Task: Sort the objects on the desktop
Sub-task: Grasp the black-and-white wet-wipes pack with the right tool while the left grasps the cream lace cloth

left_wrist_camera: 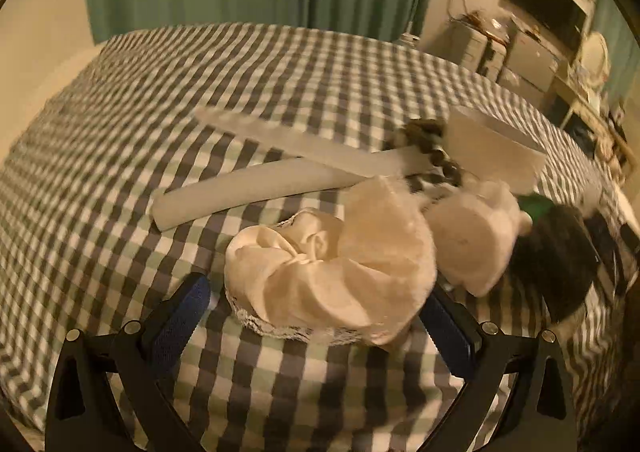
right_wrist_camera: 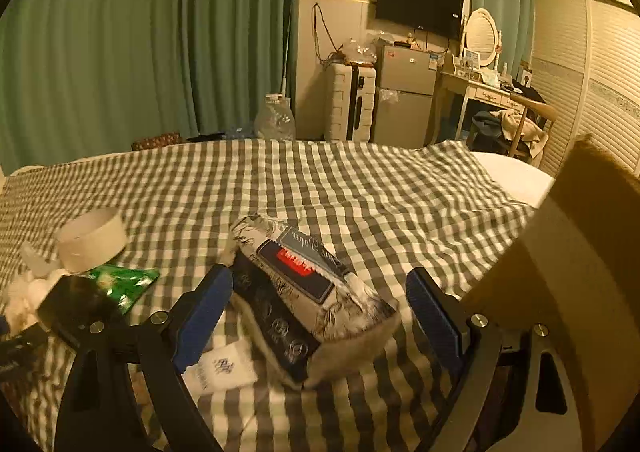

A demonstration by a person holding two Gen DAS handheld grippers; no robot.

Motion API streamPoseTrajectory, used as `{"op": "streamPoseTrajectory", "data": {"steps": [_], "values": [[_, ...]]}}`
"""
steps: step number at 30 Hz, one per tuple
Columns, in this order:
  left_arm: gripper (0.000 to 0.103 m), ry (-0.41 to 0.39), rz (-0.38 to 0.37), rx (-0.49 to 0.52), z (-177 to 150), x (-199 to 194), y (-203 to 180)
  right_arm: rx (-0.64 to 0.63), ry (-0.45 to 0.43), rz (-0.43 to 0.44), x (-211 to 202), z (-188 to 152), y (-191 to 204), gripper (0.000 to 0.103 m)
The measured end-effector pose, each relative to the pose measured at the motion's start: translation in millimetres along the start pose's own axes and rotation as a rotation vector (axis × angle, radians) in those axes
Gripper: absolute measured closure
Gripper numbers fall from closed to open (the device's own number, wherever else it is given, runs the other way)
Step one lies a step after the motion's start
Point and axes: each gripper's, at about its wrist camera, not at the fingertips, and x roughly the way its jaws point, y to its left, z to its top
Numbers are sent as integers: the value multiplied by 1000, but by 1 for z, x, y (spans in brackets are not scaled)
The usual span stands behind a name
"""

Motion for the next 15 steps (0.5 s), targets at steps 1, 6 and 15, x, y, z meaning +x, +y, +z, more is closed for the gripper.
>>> {"op": "streamPoseTrajectory", "data": {"steps": [1,6,15], "values": [[0,-10,-2,-2,0,-1,0,-4,13,3,7,0,0,14],[14,-37,-18,33,-4,-6,-5,-1,87,-1,26,-7,-1,14],[83,-101,-40,33,3,-17,2,15,151,37,23,-21,-4,57]]}}
